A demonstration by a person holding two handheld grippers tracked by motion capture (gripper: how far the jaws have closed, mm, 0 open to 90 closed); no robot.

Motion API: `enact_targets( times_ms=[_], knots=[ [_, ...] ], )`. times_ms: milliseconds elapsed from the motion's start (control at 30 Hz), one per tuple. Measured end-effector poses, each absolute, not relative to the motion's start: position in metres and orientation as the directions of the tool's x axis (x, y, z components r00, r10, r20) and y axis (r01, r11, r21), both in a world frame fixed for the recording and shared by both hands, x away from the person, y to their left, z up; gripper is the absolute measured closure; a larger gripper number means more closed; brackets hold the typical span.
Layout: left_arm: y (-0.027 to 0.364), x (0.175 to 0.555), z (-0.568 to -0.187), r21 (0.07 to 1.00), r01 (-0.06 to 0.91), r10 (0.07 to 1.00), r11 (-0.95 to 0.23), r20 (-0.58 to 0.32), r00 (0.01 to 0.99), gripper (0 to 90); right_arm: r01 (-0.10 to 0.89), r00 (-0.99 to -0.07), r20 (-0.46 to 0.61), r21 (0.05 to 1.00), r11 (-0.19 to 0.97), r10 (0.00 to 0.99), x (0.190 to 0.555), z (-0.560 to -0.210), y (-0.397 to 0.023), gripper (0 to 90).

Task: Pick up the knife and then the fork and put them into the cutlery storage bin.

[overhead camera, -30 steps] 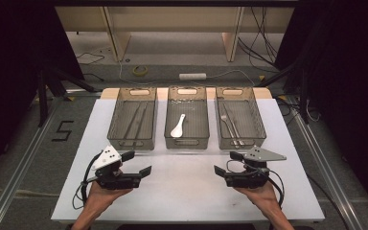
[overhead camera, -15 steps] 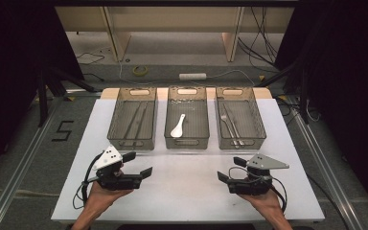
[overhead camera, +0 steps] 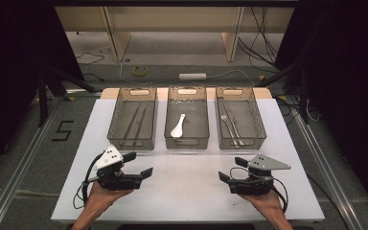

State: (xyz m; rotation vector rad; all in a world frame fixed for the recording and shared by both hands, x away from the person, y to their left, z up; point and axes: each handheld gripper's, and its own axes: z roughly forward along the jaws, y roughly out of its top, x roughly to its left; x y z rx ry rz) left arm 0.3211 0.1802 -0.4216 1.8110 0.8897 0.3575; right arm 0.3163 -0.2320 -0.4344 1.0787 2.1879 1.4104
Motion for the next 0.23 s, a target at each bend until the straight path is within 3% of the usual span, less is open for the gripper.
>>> enact_targets(
  times_ms=[233],
  knots=[
    [0.1804,0.3213,-0.4216,0.895,0.405,0.716,-0.185,-0.16,0.68,15.5,0.423,-0.662,0.127,0.877,0.228,0.739,0.3169,-0.4344,-0.2323,18.6]
  ],
)
